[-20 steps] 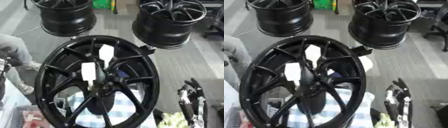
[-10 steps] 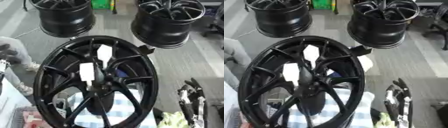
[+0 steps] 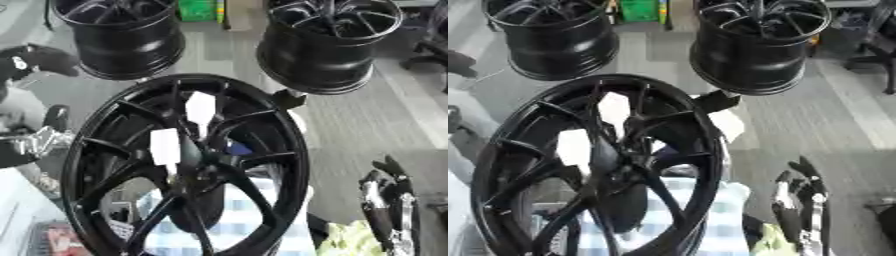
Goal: Pull the pin out of the wheel hub.
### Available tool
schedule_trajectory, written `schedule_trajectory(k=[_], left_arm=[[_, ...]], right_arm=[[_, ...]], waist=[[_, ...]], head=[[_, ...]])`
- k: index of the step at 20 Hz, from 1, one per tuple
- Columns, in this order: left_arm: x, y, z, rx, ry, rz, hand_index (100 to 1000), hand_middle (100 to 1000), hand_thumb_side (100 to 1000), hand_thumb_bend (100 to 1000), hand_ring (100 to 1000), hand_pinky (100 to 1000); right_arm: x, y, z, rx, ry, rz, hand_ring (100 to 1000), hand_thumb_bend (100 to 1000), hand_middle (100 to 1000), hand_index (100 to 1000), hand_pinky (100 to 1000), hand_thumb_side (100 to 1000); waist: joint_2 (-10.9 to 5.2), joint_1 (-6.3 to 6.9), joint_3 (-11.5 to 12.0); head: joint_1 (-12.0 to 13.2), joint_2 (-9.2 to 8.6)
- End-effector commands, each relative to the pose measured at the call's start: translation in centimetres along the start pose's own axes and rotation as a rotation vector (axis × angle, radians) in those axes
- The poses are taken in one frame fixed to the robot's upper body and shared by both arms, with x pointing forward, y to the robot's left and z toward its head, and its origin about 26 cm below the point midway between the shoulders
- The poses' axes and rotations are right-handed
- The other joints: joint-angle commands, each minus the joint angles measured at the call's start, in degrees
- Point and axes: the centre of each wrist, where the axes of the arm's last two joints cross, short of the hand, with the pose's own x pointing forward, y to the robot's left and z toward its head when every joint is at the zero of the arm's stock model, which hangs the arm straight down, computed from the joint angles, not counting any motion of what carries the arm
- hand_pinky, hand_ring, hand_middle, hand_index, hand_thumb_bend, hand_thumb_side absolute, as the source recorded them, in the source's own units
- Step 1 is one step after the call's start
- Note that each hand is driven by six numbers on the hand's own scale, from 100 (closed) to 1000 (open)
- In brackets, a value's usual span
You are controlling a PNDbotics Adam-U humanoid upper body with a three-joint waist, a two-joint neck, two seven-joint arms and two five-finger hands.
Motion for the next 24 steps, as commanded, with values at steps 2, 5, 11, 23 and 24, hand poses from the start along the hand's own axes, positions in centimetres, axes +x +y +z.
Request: schedule_trajectory(k=[2,5,11,23,24], left_arm=[[0.7,2.9,-1.3,-0.302,-0.083,-0.211,896,802,120,242,812,855],[1.1,3.2,-2.8,-0.399,-0.117,-0.28,891,808,100,271,824,868],[2.1,2.9,-6.3,-0.467,-0.219,-0.379,889,819,100,285,842,883],[3.4,-1.1,-10.3,-0.62,-0.375,-0.411,849,800,100,177,850,899],[3.3,-1.5,-10.4,-0.641,-0.374,-0.41,851,803,100,186,854,901]], right_arm=[[0.2,0.2,-0.3,0.012,-0.011,-0.016,538,100,734,894,515,540],[0.2,0.3,-0.3,0.016,-0.01,-0.02,538,100,733,893,515,542],[0.1,0.4,-0.2,0.03,-0.008,-0.025,538,100,734,893,515,542],[0.3,1.0,-0.3,0.046,-0.015,-0.048,539,100,734,894,516,543],[0.3,1.1,-0.3,0.047,-0.015,-0.049,539,100,734,894,516,543]], waist=[[-0.27,0.56,-0.4],[-0.26,0.69,-0.5],[-0.43,0.73,-0.5],[0.0,0.44,-1.6],[0.03,0.42,-1.7]], head=[[0.6,-0.25],[0.7,-0.31],[0.9,-0.28],[2.2,0.29],[2.2,0.3]])
